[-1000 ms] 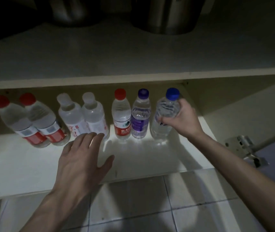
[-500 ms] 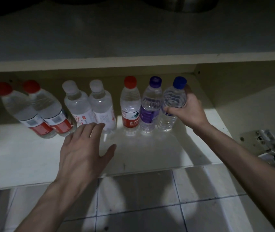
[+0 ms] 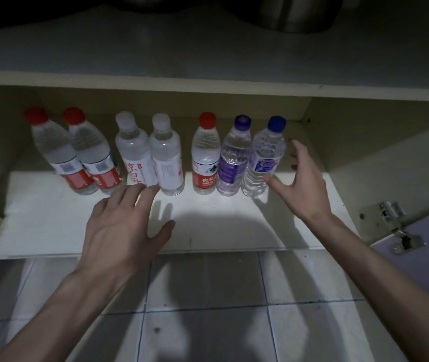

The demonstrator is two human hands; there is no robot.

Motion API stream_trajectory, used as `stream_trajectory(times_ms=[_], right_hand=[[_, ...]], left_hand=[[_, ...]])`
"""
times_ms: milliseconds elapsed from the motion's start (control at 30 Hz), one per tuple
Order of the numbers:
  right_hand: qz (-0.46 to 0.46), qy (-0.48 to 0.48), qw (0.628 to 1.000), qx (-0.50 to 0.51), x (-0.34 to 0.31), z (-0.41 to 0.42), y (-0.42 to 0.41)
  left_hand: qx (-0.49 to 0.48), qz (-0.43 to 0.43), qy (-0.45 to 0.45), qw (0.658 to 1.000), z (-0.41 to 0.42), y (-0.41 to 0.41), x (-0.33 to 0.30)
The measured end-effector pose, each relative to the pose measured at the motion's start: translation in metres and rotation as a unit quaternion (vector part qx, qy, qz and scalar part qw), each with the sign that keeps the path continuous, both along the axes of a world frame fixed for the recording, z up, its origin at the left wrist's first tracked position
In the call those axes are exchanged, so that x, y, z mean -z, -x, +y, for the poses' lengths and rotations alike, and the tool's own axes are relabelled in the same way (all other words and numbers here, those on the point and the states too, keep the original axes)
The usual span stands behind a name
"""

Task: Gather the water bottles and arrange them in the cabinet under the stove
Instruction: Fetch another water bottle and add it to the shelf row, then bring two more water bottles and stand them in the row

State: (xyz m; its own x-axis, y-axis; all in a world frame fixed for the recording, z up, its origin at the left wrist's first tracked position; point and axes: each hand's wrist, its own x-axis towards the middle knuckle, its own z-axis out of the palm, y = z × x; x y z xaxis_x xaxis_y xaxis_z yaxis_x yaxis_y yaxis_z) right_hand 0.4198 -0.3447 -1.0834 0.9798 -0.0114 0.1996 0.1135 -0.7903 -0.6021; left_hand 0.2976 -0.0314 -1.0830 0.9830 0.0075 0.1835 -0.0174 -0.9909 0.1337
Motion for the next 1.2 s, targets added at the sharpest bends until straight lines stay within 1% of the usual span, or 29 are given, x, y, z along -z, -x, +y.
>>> stream_trajectory(times_ms=[100,167,233,333,467,533,667,800,900,1000,1067,1133,1200], right_hand=[[-0.034,0.073,0.996,-0.038,-0.018,0.008,0.025],[-0.043,0.159,0.982,-0.087,-0.037,0.018,0.042],[-0.047,0.217,0.968,-0.114,-0.06,0.028,0.059],[-0.048,0.262,0.954,-0.141,-0.101,0.04,0.087],[-0.018,0.274,0.946,-0.172,-0.172,0.055,0.129],[0.012,0.266,0.948,-0.173,-0.22,0.059,0.154],[-0.003,0.281,0.943,-0.18,-0.331,0.061,0.2],[0.01,0.299,0.933,-0.201,-0.47,0.069,0.236],[0.046,0.302,0.924,-0.229,-0.579,0.081,0.266],[0.052,0.287,0.928,-0.231,-0.682,0.089,0.306],[0.041,0.264,0.934,-0.239,-0.732,0.091,0.333],[0.023,0.244,0.934,-0.259,-0.768,0.095,0.351],[0.036,0.257,0.923,-0.283,-0.799,0.107,0.364]], left_hand=[[-0.015,-0.006,-0.01,1.0,0.001,0.019,-0.017],[-0.021,-0.014,-0.006,1.0,-0.001,0.035,-0.034],[-0.031,-0.023,-0.004,0.999,-0.004,0.05,-0.054],[-0.042,-0.022,-0.01,0.999,-0.005,0.073,-0.09],[-0.052,-0.001,-0.003,0.999,-0.001,0.117,-0.169],[-0.053,0.01,-0.002,0.999,-0.001,0.142,-0.22],[-0.056,0.045,-0.011,0.997,0.001,0.195,-0.334],[-0.066,0.049,-0.003,0.997,0.006,0.239,-0.466],[-0.078,0.056,0.003,0.995,0.008,0.274,-0.569],[-0.095,0.055,0.019,0.994,0.008,0.318,-0.663],[-0.116,0.061,0.027,0.991,0.01,0.35,-0.713],[-0.135,0.049,0.018,0.989,0.018,0.375,-0.751],[-0.155,0.047,0.01,0.987,0.028,0.394,-0.776]])
